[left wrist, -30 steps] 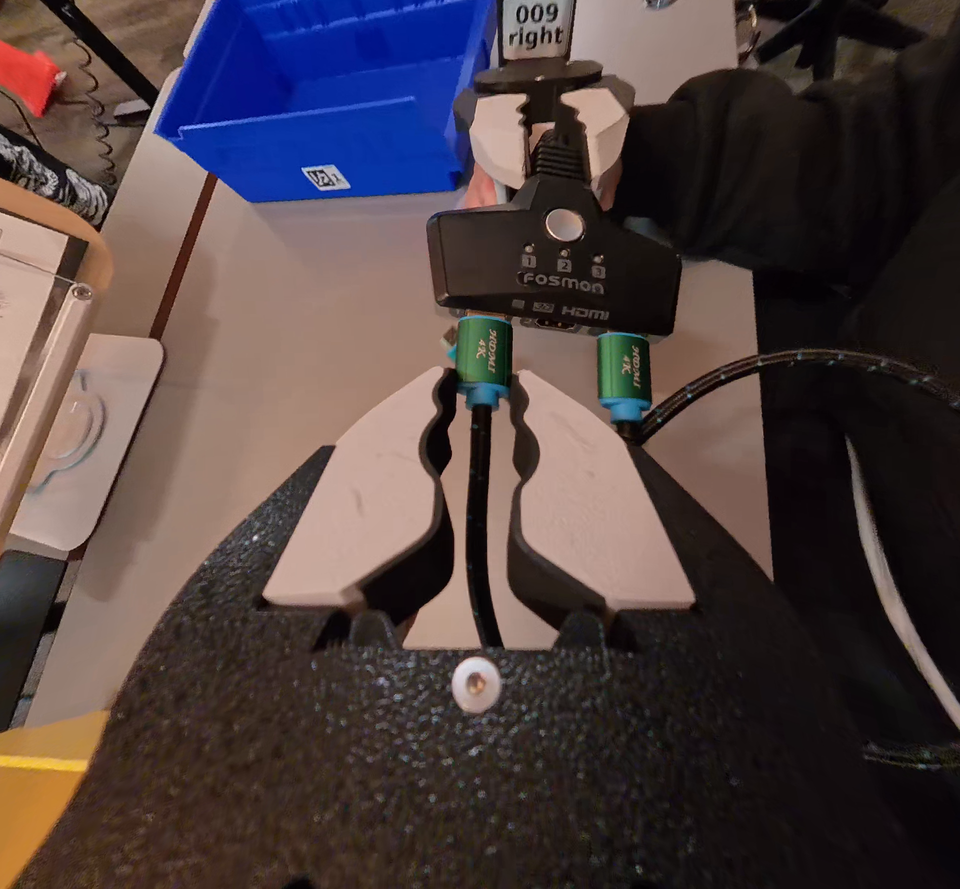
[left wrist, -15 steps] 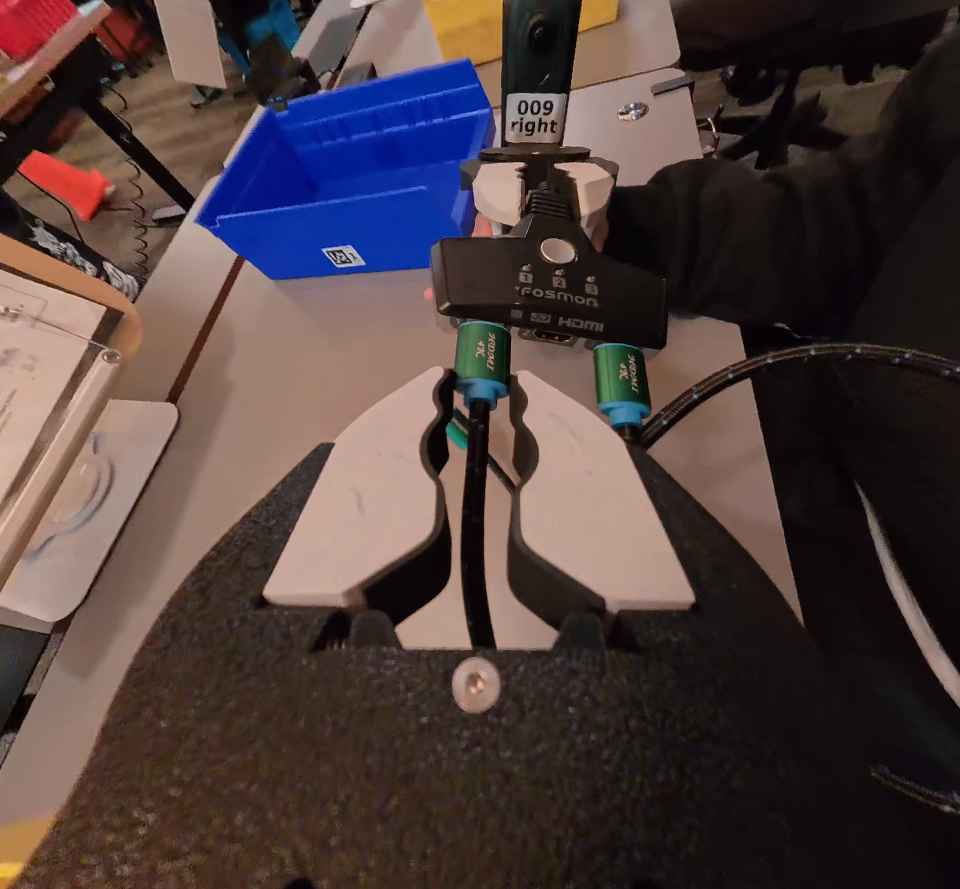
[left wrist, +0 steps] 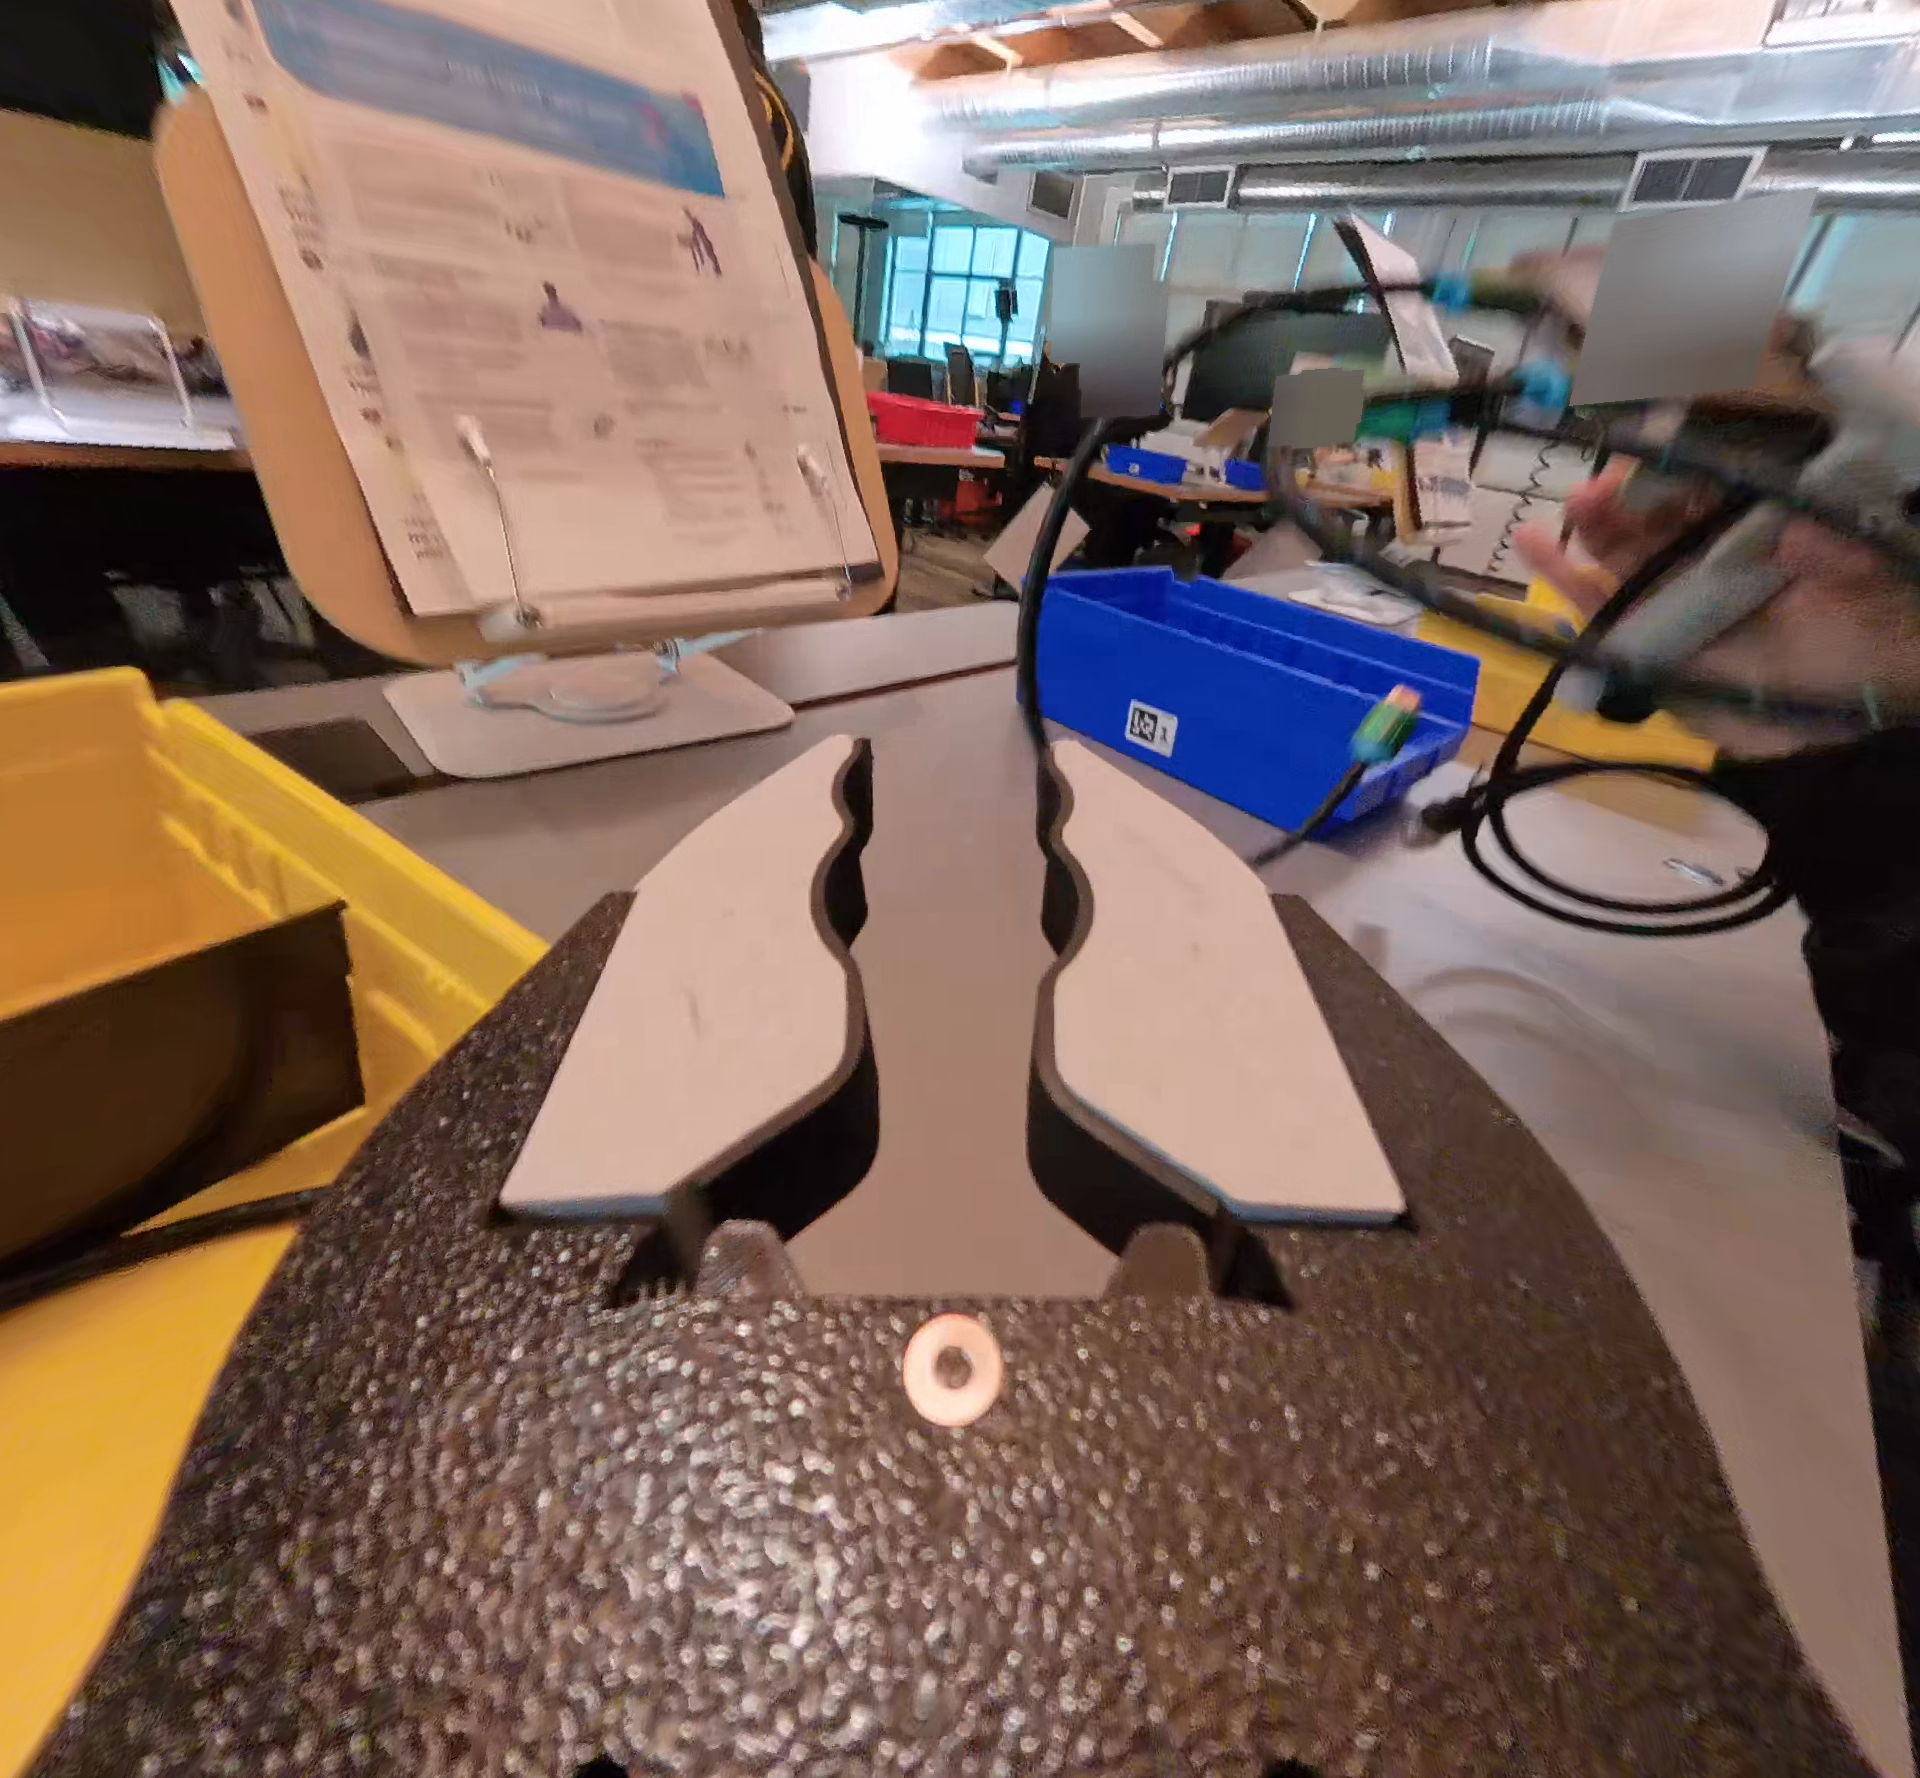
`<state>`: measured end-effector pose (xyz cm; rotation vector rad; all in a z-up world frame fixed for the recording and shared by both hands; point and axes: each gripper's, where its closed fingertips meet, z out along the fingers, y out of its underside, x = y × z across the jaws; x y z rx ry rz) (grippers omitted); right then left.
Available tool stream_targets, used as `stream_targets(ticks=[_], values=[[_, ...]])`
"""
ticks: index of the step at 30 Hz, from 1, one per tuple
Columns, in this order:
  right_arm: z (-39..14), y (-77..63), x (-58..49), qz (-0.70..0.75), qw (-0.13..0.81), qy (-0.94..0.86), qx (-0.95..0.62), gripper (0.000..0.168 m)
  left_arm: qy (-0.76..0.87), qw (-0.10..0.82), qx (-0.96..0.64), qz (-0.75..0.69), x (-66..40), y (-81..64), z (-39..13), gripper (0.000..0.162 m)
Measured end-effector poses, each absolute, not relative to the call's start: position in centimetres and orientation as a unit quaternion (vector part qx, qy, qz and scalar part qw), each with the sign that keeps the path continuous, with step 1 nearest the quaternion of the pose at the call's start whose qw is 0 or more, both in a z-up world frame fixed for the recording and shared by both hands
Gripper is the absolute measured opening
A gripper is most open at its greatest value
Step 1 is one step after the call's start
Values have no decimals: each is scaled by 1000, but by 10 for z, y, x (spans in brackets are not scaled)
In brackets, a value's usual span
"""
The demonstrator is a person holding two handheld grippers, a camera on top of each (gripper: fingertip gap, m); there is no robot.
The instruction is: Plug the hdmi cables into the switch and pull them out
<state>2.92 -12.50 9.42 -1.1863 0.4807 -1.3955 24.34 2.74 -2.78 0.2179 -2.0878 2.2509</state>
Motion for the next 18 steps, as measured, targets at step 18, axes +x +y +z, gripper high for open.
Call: stream_targets(ticks=[18], values=[[74,-397,21,-424,-108,469,-767,23,-771,91,-48,628,196,9,-78,33]])
